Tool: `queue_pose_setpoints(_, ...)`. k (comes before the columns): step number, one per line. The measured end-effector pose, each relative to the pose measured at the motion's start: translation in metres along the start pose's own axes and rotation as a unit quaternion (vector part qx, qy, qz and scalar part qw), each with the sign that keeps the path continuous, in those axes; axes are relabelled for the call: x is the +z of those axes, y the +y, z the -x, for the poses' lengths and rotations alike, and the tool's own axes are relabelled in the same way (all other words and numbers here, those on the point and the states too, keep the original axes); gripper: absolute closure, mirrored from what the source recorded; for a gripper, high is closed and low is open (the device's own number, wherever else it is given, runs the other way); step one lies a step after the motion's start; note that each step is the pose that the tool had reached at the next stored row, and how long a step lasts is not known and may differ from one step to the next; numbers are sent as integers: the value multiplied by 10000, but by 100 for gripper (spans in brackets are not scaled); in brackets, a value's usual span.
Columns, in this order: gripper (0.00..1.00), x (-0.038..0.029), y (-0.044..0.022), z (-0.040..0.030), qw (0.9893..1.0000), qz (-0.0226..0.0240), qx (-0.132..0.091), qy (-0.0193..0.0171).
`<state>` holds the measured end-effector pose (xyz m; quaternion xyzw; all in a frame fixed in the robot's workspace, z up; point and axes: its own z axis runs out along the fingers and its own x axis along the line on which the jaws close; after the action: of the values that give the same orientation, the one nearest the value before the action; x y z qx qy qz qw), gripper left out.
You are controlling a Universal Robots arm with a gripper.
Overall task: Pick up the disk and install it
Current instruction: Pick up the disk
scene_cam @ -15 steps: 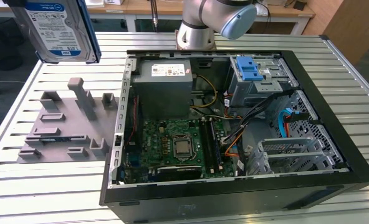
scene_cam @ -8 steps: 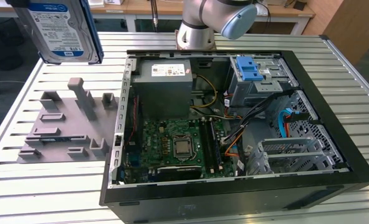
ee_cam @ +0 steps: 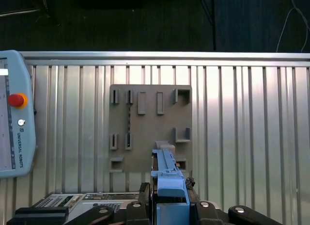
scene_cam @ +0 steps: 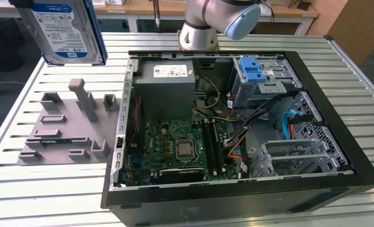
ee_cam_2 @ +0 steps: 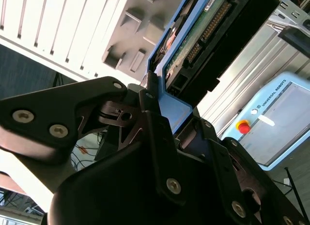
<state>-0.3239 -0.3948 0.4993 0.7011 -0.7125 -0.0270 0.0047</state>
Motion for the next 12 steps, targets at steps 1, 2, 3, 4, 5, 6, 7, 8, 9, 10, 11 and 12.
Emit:
queue_pose_setpoints(1, 63, 0, -5, -1, 10000, 0, 0, 0)
queue_pose_setpoints(2, 63, 0, -9, -2, 10000, 0, 0, 0)
queue_pose_setpoints(3, 63, -1, -13, -3, 10000, 0, 0, 0)
queue_pose_setpoints(4, 63, -1, -17, -4, 10000, 0, 0, 0)
queue_pose_setpoints(5, 63, -1, -21, -5, 10000, 0, 0, 0)
queue_pose_setpoints(6, 63, -2, -25, -6, 10000, 0, 0, 0)
queue_pose_setpoints(7, 63, -2, -29, -8, 10000, 0, 0, 0)
queue_pose_setpoints(8, 63, -2, -33, -9, 10000, 0, 0, 0)
queue_pose_setpoints(9, 63, -2, -38, -10, 10000, 0, 0, 0)
queue_pose_setpoints(10, 63, -2, -42, -12, 10000, 0, 0, 0)
queue_pose_setpoints(11, 63, -3, -47, -13, 10000, 0, 0, 0)
queue_pose_setpoints(12, 63, -3, -51, -15, 10000, 0, 0, 0)
